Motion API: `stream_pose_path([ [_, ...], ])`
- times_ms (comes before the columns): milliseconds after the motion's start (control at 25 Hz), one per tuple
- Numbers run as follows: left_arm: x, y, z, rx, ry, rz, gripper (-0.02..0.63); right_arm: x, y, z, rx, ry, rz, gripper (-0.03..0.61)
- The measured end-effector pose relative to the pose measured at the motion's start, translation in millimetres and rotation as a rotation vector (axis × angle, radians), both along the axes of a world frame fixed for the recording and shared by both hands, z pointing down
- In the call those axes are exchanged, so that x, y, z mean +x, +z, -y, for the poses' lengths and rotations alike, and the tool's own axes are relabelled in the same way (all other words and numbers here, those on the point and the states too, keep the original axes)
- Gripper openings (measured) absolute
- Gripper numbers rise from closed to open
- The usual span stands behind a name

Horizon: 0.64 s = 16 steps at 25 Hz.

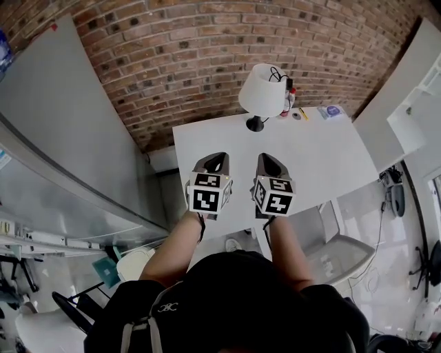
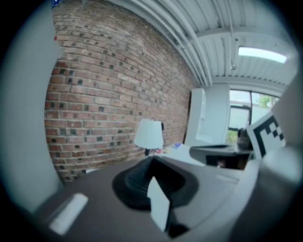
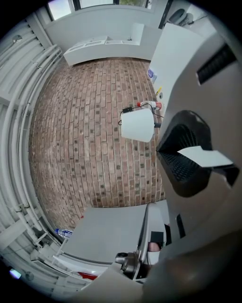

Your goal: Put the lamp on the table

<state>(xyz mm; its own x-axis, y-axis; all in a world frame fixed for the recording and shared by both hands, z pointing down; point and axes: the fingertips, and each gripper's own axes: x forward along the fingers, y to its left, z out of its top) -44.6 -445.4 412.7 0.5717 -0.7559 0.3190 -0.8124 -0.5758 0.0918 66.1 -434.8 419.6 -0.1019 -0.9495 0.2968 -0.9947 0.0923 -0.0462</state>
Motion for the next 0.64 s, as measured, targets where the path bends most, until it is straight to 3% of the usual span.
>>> stream_pose_path([
  [640,-3.5,1.6,-15.8,0.01,0.016,0.013,0.0,-10.8,0.1,-18.3,0.023,-0.021,0.016,-0.002],
])
